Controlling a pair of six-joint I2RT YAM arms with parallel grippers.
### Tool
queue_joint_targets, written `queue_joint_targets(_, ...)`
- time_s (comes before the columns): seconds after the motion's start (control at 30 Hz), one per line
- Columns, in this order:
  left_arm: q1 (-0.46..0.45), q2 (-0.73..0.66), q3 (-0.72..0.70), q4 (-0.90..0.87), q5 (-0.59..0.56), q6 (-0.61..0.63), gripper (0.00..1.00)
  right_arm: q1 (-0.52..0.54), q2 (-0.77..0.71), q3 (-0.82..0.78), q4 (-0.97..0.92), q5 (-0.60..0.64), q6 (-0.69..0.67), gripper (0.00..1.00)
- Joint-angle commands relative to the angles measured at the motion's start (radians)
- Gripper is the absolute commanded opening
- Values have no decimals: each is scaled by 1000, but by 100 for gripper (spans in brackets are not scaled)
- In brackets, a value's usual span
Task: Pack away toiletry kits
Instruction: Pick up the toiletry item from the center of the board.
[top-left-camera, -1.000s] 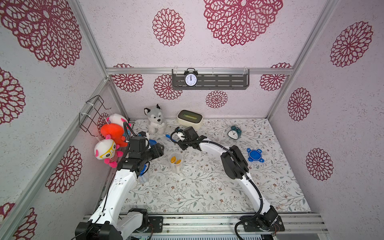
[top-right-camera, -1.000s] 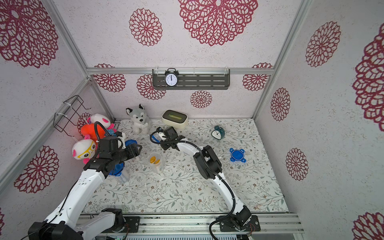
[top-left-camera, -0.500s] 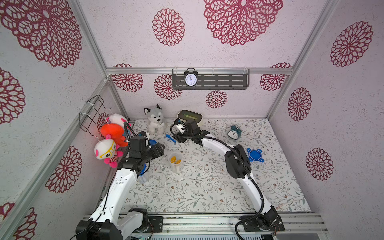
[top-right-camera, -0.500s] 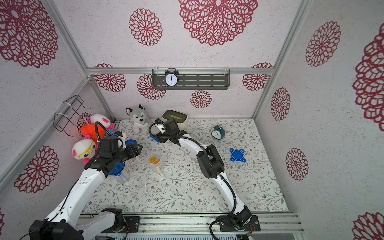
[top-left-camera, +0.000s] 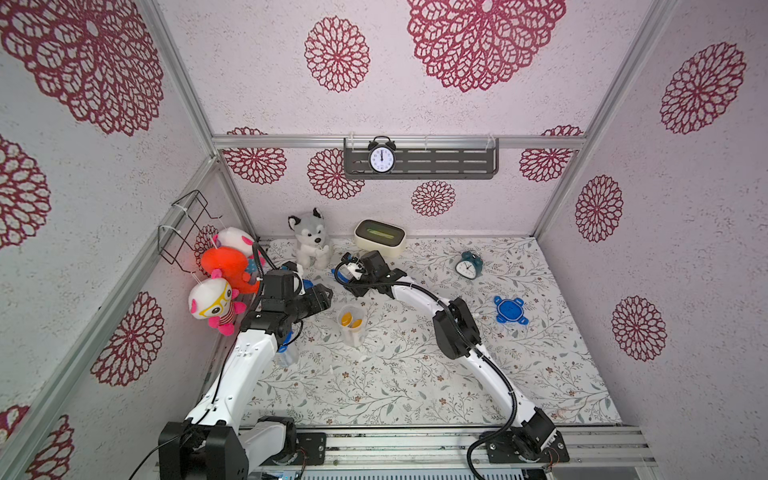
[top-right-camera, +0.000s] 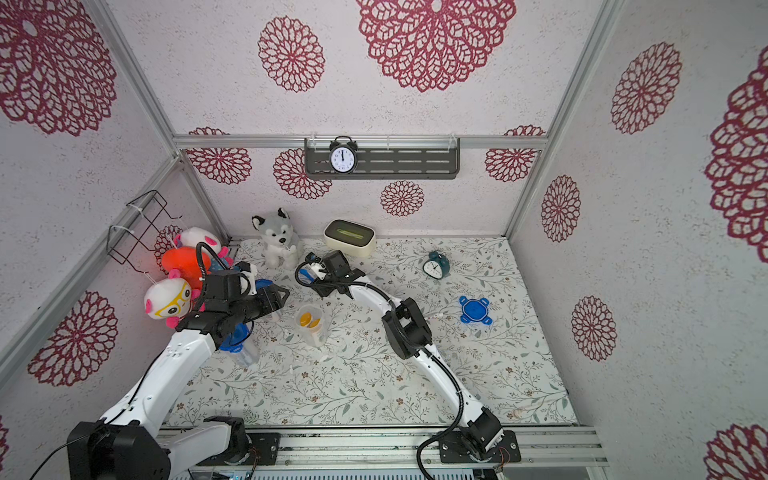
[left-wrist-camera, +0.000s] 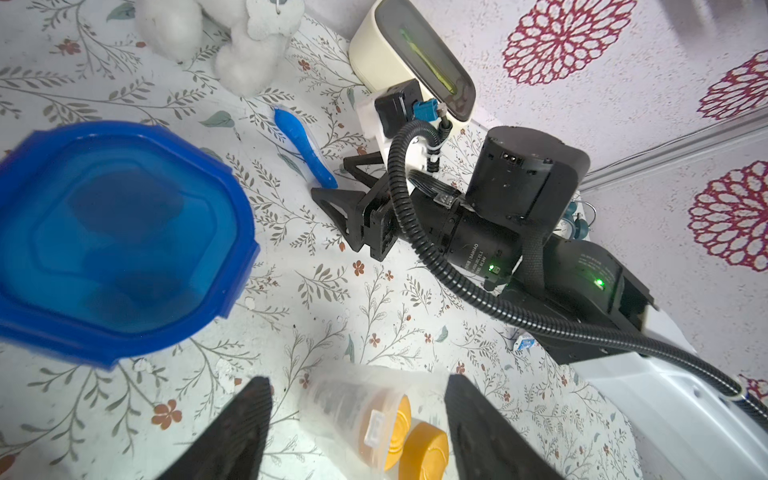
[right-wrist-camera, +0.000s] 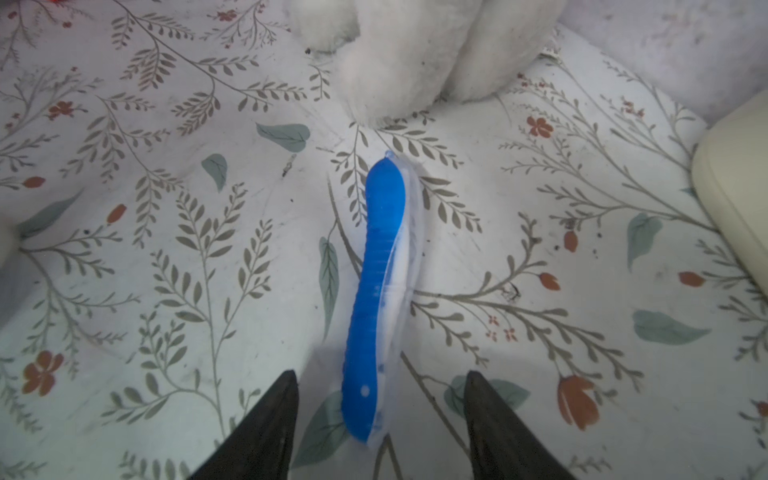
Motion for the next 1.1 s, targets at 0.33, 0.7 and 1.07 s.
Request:
queue_joint_targets(0.33, 49, -41, 10, -30, 11, 17, 70, 15, -1, 52, -43, 52, 56, 33)
queue_joint_targets(0.7, 57, -70, 2, -39, 3, 19, 70, 11, -1, 46, 14, 54, 117, 18)
queue_joint_targets(1.07, 59, -47, 3, -15, 17, 7, 69, -6, -301, -381, 251, 35, 143, 11)
